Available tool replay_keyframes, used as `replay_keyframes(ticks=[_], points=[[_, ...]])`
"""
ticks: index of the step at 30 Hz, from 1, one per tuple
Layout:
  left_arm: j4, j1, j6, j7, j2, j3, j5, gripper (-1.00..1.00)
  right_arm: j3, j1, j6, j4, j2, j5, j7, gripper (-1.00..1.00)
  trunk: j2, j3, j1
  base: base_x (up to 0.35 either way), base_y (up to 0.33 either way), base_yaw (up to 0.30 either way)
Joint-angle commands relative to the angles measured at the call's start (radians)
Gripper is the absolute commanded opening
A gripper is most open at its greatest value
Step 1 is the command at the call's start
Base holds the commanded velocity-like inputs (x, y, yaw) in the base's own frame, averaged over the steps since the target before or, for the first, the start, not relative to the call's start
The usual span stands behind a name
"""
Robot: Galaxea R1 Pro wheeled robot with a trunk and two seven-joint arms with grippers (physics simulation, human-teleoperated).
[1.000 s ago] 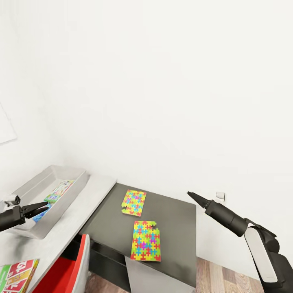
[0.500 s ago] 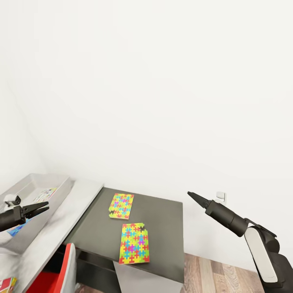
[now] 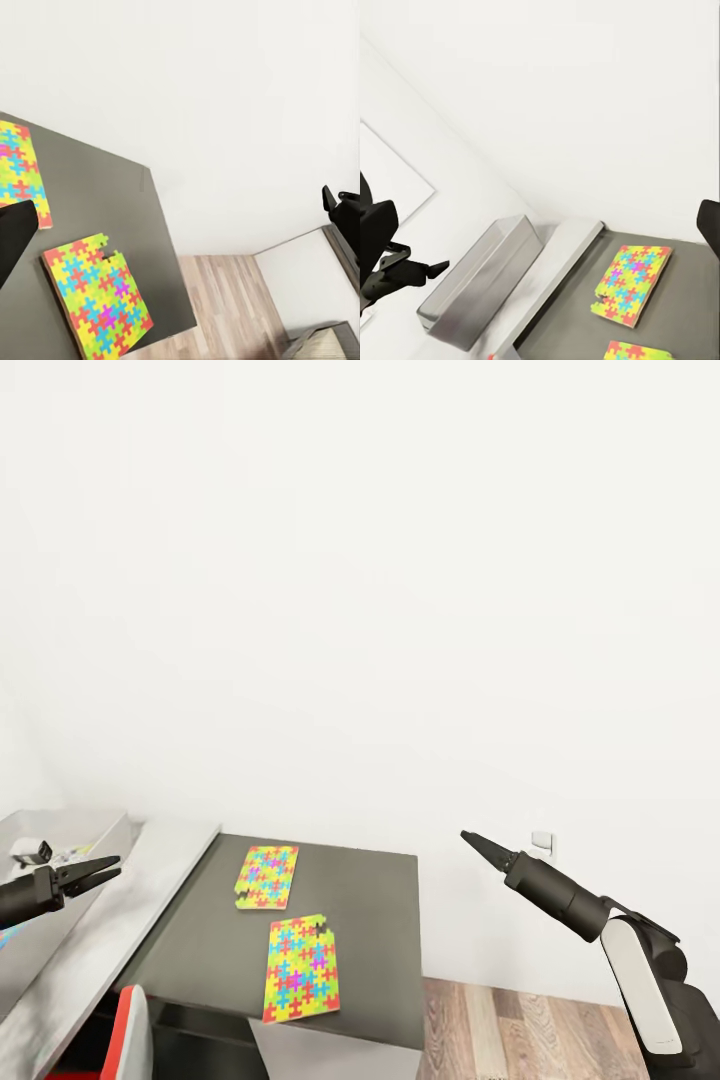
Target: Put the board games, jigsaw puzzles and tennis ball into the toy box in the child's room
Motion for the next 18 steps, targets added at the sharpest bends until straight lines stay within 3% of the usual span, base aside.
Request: replay_keyframes(ticks=[1, 11, 18], points=[[0.0, 0.0, 0.011, -0.004, 0.0, 0.0, -0.001, 1.0, 0.0, -0.001, 0.006, 0.0, 0.0, -0.004, 0.001, 1.0, -0.001, -0.001, 0.0, 0.0, 0.0, -0.229], [0.0, 0.0, 0.011, -0.004, -0.001, -0.002, -0.002, 1.0, 0.0, -0.001, 0.006, 0.0, 0.0, -0.004, 0.0, 1.0, -0.001, 0.01, 0.0, 0.0, 0.0, -0.223], [0.0, 0.001, 0.011, -0.004, -0.002, -0.003, -0.002, 1.0, 0.0, -0.001, 0.007, 0.001, 0.0, -0.004, -0.001, 1.0, -0.001, 0.013, 0.0, 0.0, -0.06, -0.081]])
